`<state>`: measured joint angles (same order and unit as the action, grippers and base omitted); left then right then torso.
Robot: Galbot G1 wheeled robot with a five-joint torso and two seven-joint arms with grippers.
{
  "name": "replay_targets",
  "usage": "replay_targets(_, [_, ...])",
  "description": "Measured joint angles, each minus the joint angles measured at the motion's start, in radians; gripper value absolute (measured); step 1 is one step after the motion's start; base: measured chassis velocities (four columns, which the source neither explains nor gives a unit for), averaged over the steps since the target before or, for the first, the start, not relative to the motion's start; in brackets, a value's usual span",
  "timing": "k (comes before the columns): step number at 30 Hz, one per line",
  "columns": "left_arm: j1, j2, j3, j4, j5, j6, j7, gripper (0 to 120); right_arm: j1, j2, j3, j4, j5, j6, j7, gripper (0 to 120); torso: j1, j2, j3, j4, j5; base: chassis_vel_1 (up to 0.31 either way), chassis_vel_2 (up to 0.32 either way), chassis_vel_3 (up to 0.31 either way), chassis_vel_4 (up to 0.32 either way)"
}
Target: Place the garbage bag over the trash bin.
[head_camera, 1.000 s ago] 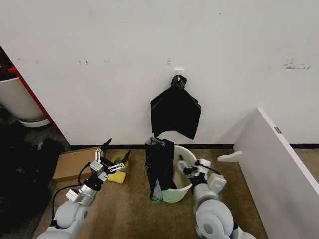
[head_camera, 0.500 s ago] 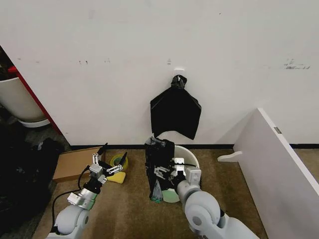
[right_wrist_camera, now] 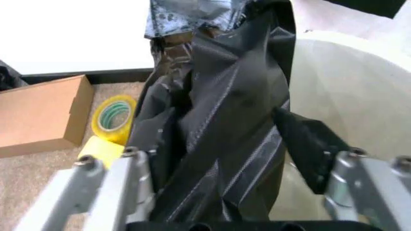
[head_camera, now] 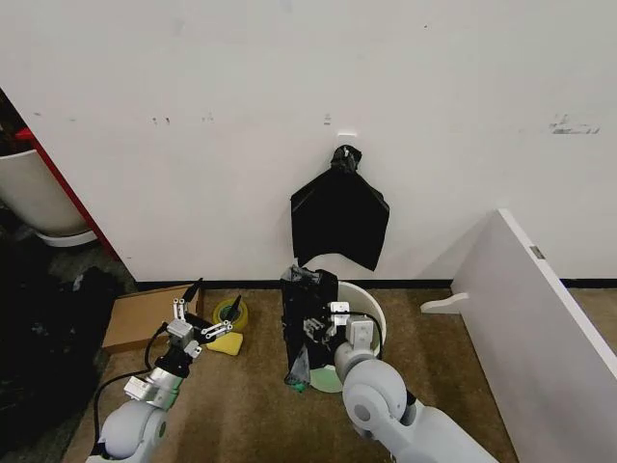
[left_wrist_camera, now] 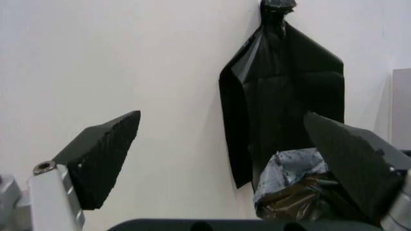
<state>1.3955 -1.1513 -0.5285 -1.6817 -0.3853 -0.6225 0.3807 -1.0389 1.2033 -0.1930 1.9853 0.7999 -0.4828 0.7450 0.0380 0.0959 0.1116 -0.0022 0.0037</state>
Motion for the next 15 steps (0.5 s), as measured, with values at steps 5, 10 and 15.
replay_targets(5, [-0.006,-0.003,0.03,0.004,-0.007,0.001,-0.007,100,-0.012,0.0,0.022,-0.006,0.013,0.005,0.003,32,0.0,0.0,0.0,0.0,0.0,0.0,0.0,0.0,0.0])
replay_targets(10, [-0.005,-0.001,0.08,-0.002,-0.037,0.022,-0.019,100,-0.022,-0.01,0.036,-0.002,0.024,0.012,-0.002,18,0.0,0.0,0.0,0.0,0.0,0.0,0.0,0.0,0.0])
replay_targets(15, [-0.015,0.046,0.165,-0.048,-0.118,0.128,-0.068,100,-0.035,-0.026,0.055,0.006,0.017,0.033,-0.021,0,0.0,0.0,0.0,-0.0001,0.0,0.0,0.0,0.0,0.0])
